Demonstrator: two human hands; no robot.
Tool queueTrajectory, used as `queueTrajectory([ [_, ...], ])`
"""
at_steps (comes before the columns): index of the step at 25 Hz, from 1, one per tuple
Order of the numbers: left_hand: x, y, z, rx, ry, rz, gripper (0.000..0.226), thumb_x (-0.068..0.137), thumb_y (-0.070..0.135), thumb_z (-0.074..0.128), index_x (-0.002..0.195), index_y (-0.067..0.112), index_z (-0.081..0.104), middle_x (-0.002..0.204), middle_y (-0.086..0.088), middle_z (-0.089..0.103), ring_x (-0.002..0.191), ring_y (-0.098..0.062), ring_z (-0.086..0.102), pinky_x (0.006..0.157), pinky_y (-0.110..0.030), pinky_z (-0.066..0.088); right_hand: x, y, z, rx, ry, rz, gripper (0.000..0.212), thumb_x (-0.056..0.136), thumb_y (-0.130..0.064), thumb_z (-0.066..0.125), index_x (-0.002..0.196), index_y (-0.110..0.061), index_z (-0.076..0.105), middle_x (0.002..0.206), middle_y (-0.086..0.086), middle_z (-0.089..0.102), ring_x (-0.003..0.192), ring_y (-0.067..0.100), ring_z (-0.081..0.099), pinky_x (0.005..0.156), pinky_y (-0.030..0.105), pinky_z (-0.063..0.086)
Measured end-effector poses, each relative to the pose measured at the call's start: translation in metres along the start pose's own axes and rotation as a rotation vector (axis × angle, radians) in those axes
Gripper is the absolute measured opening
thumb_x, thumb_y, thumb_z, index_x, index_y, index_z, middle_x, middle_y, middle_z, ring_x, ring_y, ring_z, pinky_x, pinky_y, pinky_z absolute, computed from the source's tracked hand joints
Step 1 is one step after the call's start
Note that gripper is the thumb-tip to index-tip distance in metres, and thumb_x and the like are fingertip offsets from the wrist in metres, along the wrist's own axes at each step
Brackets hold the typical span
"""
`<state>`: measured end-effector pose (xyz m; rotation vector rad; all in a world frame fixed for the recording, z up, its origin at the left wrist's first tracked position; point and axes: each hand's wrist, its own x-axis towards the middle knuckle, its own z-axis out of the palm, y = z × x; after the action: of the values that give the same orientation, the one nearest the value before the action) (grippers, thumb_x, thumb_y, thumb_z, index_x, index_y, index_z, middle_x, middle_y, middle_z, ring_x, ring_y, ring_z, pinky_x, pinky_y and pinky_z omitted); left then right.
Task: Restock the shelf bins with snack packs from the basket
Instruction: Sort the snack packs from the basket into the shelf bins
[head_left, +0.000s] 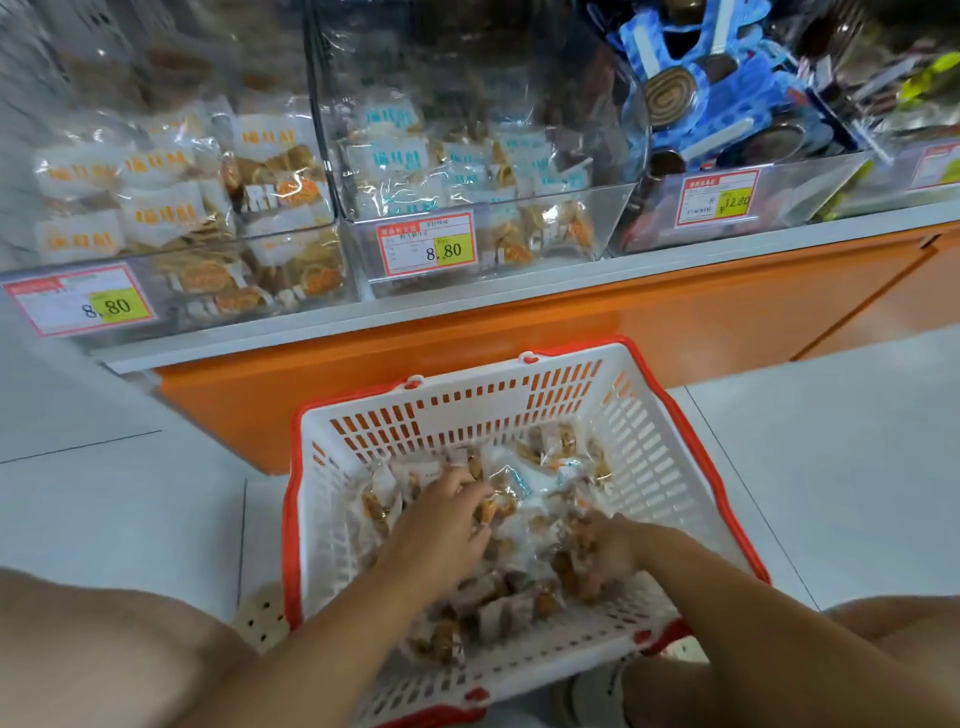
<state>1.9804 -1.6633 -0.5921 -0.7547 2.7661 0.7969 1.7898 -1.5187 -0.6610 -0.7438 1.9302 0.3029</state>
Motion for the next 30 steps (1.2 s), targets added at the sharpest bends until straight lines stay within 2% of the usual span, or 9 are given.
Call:
queueTrajectory([
  [4, -0.005, -0.003, 0.029, -0.114, -0.128, -0.101, 0.051, 0.095, 0.033, 0.056, 0.144, 0.031, 0.040, 0.147, 0.012, 0.034, 0.110, -0.004, 0.050, 0.095, -0.026, 0.047, -0.001, -0.005, 0.018, -0.031, 0.163, 0.024, 0.075, 0.075, -0.041, 0.076, 0.138, -0.027, 0.038, 0.132, 0.001, 0.055, 0.121, 0.022, 0.052, 0.106, 0.038, 0.040],
  [7, -0.003, -0.005, 0.029, -0.178, -0.161, -0.191, 0.052, 0.095, 0.033, 0.058, 0.144, 0.030, 0.041, 0.147, 0.009, 0.036, 0.119, -0.008, 0.048, 0.098, -0.027, 0.044, -0.004, -0.010, -0.001, 0.098, 0.061, -0.073, 0.055, 0.081, -0.028, 0.074, 0.130, -0.021, 0.052, 0.118, 0.002, 0.063, 0.110, 0.021, 0.060, 0.085, 0.025, 0.047],
  [10, -0.001, -0.006, 0.020, -0.359, -0.151, -0.310, 0.047, 0.096, 0.038, 0.056, 0.140, 0.029, 0.045, 0.138, 0.008, 0.047, 0.109, -0.006, 0.052, 0.088, -0.023, 0.043, -0.011, -0.016, -0.018, 0.443, 0.129, -0.220, 0.007, 0.086, -0.018, 0.068, 0.092, -0.020, 0.066, 0.081, 0.003, 0.061, 0.083, 0.019, 0.067, 0.065, 0.018, 0.043],
  [13, 0.003, -0.004, 0.016, -0.570, -0.166, -0.444, 0.049, 0.094, 0.057, 0.047, 0.134, 0.029, 0.051, 0.127, 0.007, 0.058, 0.102, -0.007, 0.057, 0.091, -0.029, 0.047, -0.034, -0.031, -0.030, 0.663, 0.270, -0.359, 0.007, 0.087, -0.019, 0.068, 0.081, -0.020, 0.071, 0.074, 0.016, 0.064, 0.073, 0.026, 0.067, 0.069, 0.037, 0.053],
  [17, 0.004, -0.002, 0.010, -1.110, -0.235, -0.673, 0.082, 0.082, 0.083, 0.030, 0.120, 0.017, 0.060, 0.107, -0.011, 0.073, 0.096, -0.028, 0.071, 0.090, -0.043, 0.055, -0.075, -0.051, -0.038, 0.940, 0.234, -0.629, 0.012, 0.089, -0.006, 0.068, 0.081, -0.015, 0.070, 0.077, -0.007, 0.070, 0.074, 0.003, 0.069, 0.065, 0.014, 0.051],
  [20, 0.000, 0.001, -0.006, -1.631, -0.279, -0.646, 0.065, 0.093, 0.063, 0.044, 0.118, 0.005, 0.063, 0.103, -0.021, 0.072, 0.088, -0.030, 0.072, 0.074, -0.037, 0.055, -0.082, -0.053, -0.039, 0.952, 0.171, -0.680, 0.016, 0.085, -0.004, 0.070, 0.097, -0.013, 0.076, 0.118, -0.009, 0.068, 0.112, 0.008, 0.061, 0.087, 0.020, 0.051],
  [24, -0.003, -0.002, -0.011, -1.712, -0.070, -0.569, 0.022, 0.095, 0.012, 0.058, 0.115, 0.004, 0.064, 0.095, -0.019, 0.074, 0.074, -0.022, 0.072, 0.062, -0.029, 0.059, -0.082, -0.057, -0.038, 0.985, 0.185, -0.639, 0.048, 0.083, 0.017, 0.055, 0.095, -0.024, 0.077, 0.137, -0.017, 0.047, 0.122, 0.001, 0.046, 0.093, 0.025, 0.045],
  [28, -0.004, -0.006, -0.014, -1.757, 0.039, -0.543, 0.025, 0.093, -0.001, 0.057, 0.117, 0.004, 0.061, 0.102, -0.019, 0.073, 0.081, -0.025, 0.073, 0.067, -0.031, 0.062, -0.077, -0.059, -0.035, 1.497, 0.142, -0.591, 0.040, 0.092, 0.006, 0.049, 0.123, -0.018, 0.060, 0.113, 0.011, 0.068, 0.095, 0.029, 0.066, 0.075, 0.038, 0.059],
  [30, -0.004, -0.006, -0.015, -1.768, 0.068, -0.523, 0.025, 0.092, -0.001, 0.058, 0.116, 0.006, 0.062, 0.102, -0.017, 0.074, 0.082, -0.024, 0.074, 0.070, -0.032, 0.062, -0.078, -0.061, -0.031, 1.494, 0.113, -0.578, 0.024, 0.093, -0.008, 0.059, 0.117, -0.006, 0.059, 0.100, 0.016, 0.072, 0.087, 0.031, 0.069, 0.065, 0.034, 0.059],
])
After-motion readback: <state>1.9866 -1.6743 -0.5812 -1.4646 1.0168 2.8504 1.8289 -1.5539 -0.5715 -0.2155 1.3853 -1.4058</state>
